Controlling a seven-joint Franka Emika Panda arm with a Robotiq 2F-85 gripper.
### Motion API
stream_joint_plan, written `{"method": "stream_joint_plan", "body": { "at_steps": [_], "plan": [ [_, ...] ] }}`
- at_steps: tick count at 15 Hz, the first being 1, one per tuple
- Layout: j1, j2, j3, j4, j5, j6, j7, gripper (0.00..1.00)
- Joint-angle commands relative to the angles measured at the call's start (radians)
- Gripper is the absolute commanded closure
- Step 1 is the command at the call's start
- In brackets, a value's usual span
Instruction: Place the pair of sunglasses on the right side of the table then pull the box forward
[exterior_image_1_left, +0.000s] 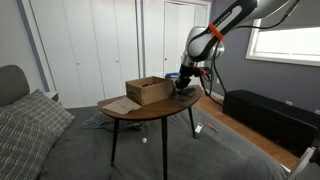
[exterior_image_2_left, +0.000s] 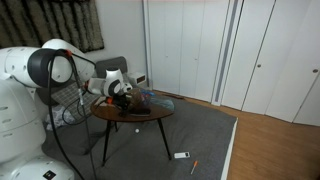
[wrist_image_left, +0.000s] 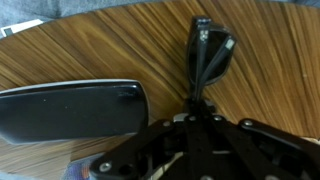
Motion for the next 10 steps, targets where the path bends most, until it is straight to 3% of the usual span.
{"method": "stream_joint_plan", "body": {
  "at_steps": [1, 5, 10],
  "plan": [
    [-0.017, -0.088, -0.031, 0.024, 0.022, -0.102, 0.028, 0.99],
    [-0.053, -0.155, -0.087, 0.057, -0.005, -0.163, 0.101, 0.99],
    [-0.127, -0.147, -0.141, 0.091, -0.186, -0.137, 0.373, 0.99]
  ]
}}
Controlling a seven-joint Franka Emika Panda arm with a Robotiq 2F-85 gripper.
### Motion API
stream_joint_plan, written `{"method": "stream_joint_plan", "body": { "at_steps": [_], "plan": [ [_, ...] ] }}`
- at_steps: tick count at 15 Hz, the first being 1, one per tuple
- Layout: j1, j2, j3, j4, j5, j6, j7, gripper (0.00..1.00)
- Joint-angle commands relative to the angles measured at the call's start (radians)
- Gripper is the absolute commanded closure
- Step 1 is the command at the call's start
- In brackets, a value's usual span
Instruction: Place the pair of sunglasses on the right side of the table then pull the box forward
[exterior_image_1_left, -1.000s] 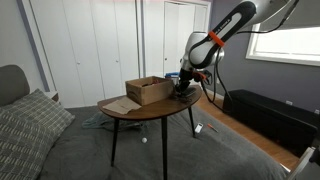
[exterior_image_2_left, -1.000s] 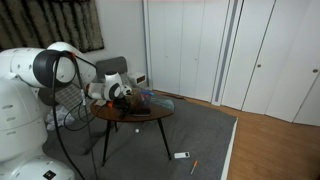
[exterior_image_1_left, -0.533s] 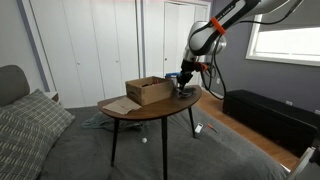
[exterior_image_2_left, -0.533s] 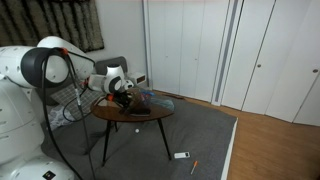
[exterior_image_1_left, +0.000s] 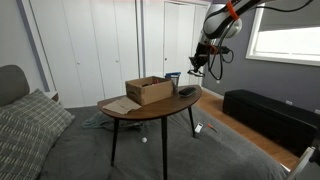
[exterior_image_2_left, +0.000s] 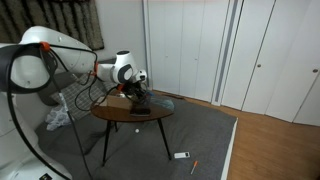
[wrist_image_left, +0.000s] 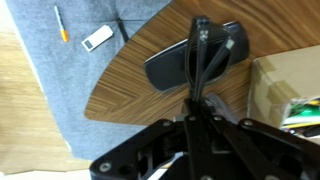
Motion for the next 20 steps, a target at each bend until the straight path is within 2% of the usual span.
{"method": "stream_joint_plan", "body": {
  "at_steps": [1, 2, 4, 8, 9, 10, 12, 15, 17, 20],
  "plan": [
    [-0.041, 0.018, -0.022, 0.025, -0.134, 0.008, 0.213, 0.99],
    [-0.025, 0.003, -0.021, 0.008, -0.068, 0.0, 0.102, 0.95],
    [-0.039, 0.007, -0.029, 0.01, -0.1, 0.001, 0.156, 0.95],
    [-0.038, 0.012, -0.029, 0.013, -0.103, 0.001, 0.176, 0.95],
    [-0.038, 0.012, -0.029, 0.014, -0.103, 0.001, 0.176, 0.99],
    [-0.048, 0.046, -0.027, 0.033, -0.2, 0.022, 0.275, 0.99],
    [-0.053, 0.092, -0.03, 0.061, -0.31, 0.042, 0.386, 0.99],
    [-0.033, 0.178, -0.054, 0.113, -0.513, 0.059, 0.596, 0.99],
    [-0.008, 0.238, -0.074, 0.158, -0.574, 0.031, 0.69, 0.99],
    [0.022, 0.328, -0.101, 0.225, -0.579, 0.006, 0.766, 0.99]
  ]
}}
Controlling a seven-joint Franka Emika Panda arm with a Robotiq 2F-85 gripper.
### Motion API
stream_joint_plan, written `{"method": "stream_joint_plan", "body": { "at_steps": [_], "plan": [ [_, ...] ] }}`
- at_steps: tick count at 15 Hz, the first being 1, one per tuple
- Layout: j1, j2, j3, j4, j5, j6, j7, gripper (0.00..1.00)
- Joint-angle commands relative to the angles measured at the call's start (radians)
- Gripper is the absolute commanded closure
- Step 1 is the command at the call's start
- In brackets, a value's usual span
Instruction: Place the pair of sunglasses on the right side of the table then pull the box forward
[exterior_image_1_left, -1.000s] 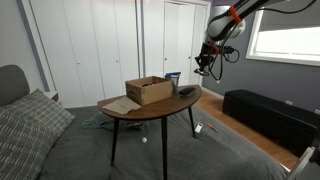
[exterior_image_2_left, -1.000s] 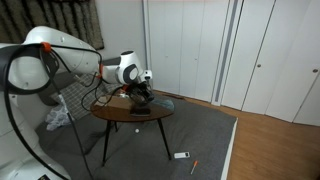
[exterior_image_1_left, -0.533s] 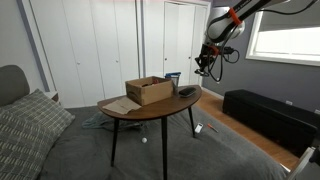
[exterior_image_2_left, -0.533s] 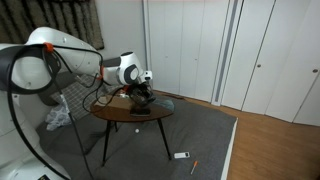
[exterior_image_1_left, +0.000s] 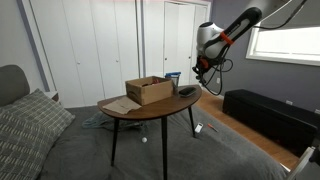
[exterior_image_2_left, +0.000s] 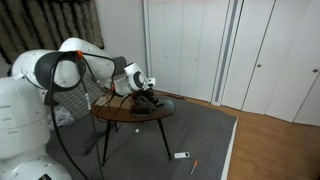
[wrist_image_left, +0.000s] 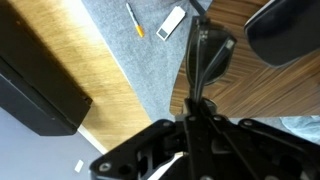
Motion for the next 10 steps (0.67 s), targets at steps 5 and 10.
{"method": "stream_joint_plan", "body": {
  "at_steps": [5, 10],
  "plan": [
    [0.075, 0.203, -0.086, 0.188, 0.0, -0.046, 0.114, 0.99],
    [0.087, 0.268, -0.11, 0.257, 0.045, -0.067, 0.097, 0.99]
  ]
}}
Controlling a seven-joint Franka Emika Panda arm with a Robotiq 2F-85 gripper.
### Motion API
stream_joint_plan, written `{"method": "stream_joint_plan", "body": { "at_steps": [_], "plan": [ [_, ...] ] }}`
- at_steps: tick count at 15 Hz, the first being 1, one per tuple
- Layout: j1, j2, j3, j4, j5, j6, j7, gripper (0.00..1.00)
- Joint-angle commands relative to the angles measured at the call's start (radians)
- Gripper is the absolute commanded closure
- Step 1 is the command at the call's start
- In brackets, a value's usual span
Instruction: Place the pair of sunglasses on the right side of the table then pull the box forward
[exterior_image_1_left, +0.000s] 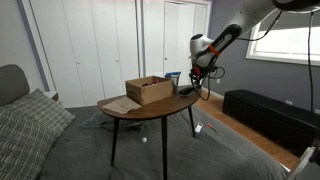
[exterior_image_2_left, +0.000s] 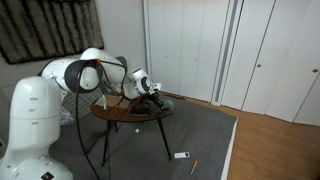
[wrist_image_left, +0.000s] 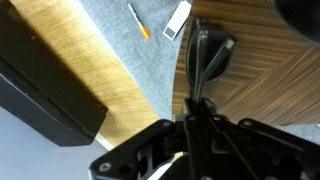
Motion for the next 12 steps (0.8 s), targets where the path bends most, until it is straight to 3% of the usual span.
{"method": "stream_joint_plan", "body": {
  "at_steps": [1, 4, 5, 7, 12],
  "plan": [
    [0.028, 0.052, -0.023, 0.076, 0.051, -0.061, -0.001, 0.99],
    [0.037, 0.072, -0.027, 0.104, 0.08, -0.117, -0.008, 0.99],
    [0.038, 0.076, -0.028, 0.112, 0.09, -0.129, -0.008, 0.7],
    [0.039, 0.08, -0.028, 0.126, 0.106, -0.144, -0.009, 0.63],
    [0.047, 0.025, -0.019, 0.125, 0.141, -0.186, -0.039, 0.28]
  ]
}}
